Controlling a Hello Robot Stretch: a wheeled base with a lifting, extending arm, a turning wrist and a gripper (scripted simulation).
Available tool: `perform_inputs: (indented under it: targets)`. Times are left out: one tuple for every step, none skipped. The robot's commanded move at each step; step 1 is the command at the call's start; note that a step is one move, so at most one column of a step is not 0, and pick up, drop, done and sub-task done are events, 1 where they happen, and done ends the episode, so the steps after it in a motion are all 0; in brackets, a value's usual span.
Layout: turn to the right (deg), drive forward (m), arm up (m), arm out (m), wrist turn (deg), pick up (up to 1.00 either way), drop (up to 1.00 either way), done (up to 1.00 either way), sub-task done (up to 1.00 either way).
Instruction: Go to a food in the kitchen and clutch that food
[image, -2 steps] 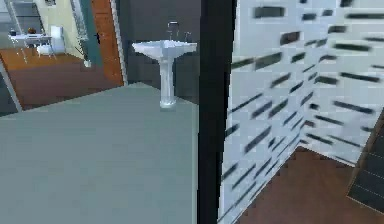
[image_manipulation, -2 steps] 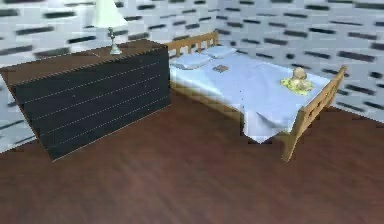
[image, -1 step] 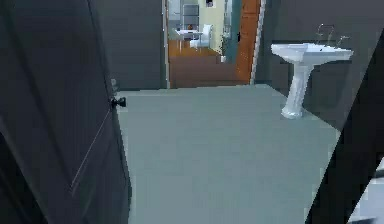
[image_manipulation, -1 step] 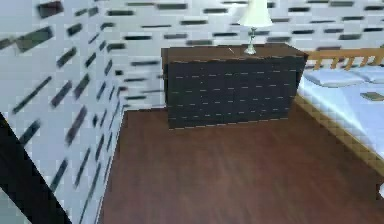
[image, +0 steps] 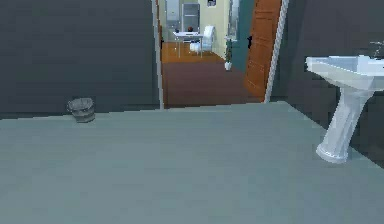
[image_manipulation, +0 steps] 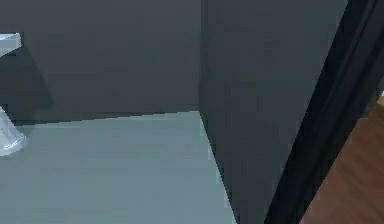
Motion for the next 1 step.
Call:
perform_inputs:
  targets:
    - [0.0, 1.00, 0.00, 0.00, 0.0, 0.00, 0.00, 0.00, 0.00]
